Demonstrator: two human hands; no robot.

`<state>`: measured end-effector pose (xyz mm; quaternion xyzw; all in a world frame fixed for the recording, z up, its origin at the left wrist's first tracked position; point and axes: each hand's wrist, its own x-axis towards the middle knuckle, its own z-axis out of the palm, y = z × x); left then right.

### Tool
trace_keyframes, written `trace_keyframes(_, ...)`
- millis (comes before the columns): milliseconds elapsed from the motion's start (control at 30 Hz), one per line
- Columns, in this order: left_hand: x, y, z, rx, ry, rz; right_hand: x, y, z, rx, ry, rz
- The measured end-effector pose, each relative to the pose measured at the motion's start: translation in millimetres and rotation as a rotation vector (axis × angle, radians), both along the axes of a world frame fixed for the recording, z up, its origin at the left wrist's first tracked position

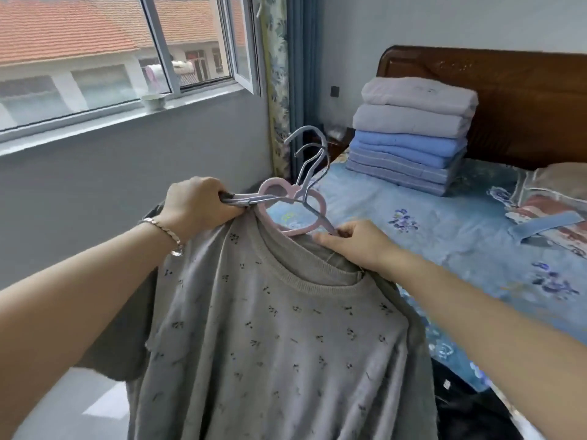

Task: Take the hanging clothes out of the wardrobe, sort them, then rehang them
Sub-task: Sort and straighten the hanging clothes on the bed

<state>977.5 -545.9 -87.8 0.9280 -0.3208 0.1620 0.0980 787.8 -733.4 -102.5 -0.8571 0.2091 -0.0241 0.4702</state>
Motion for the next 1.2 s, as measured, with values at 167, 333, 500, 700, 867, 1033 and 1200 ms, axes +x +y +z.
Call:
trace_keyframes(167,38,-45,-107,0.15,0.069,-0.034,37,-29,-100,-0.186,0.145,-0.133)
trace_keyframes(333,83,-102,-211,0.399,0.116,-0.161,86,-62,-194,-0.569,0.412,-0.255)
trace_keyframes(500,125,-177,-309,0.374,0.421,-0.131,130,-104,-282,-0.449,0.614,-0.405)
trace_keyframes(700,175,-257,-406,0.225,0.673,-0.171,173,-168,-380,-0.308,0.65,-0.552)
trace_keyframes(867,187,-287,-474,0.235,0.89,-0.197,187,-191,-448,0.091,0.572,-0.614)
trace_keyframes(1033,160,-291,-502,0.497,0.95,-0.265,159,-179,-474,0.192,0.723,-0.388)
trace_keyframes(1200,106,-298,-490,0.678,1.045,-0.297,91,-167,-463,0.306,0.895,-0.299)
